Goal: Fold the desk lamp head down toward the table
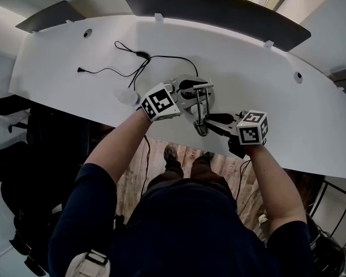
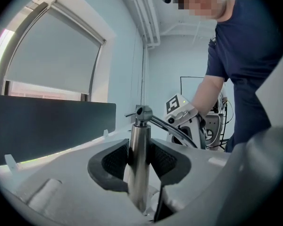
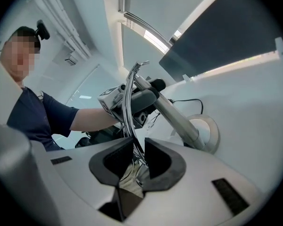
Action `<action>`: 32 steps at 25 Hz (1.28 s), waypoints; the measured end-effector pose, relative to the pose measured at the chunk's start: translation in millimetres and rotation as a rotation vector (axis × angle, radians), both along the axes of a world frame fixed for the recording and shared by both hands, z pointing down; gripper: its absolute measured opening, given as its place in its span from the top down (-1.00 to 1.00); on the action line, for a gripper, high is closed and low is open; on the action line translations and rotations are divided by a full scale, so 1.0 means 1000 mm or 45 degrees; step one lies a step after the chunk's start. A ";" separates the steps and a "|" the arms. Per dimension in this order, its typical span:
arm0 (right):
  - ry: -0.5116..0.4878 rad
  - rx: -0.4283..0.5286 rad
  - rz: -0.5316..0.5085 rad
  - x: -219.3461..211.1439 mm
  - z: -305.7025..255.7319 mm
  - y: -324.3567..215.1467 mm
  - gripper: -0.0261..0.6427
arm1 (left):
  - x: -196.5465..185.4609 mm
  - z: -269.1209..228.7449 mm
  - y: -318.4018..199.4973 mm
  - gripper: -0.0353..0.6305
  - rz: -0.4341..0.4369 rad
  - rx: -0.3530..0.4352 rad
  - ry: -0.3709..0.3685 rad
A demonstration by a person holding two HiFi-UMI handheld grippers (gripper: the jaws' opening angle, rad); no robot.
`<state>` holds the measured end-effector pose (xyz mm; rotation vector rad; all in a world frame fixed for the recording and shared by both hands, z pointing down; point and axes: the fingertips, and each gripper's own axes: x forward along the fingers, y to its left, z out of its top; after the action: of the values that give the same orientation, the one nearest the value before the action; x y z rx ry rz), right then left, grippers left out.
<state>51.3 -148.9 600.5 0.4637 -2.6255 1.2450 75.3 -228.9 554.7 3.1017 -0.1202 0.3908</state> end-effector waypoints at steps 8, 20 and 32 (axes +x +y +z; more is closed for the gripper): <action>0.076 0.167 0.010 0.019 -0.021 0.009 0.68 | -0.002 -0.001 0.000 0.53 -0.045 0.142 -0.077; 0.065 0.231 0.115 0.049 -0.051 0.062 0.68 | -0.014 0.000 0.008 0.48 0.037 0.319 -0.139; 0.044 0.233 0.181 0.049 -0.059 0.078 0.68 | -0.017 0.006 0.004 0.45 0.024 0.232 -0.144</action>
<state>100.8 -70.8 541.4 0.7065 -2.7308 1.0274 58.1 -224.7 561.1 3.2602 -0.1347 0.5886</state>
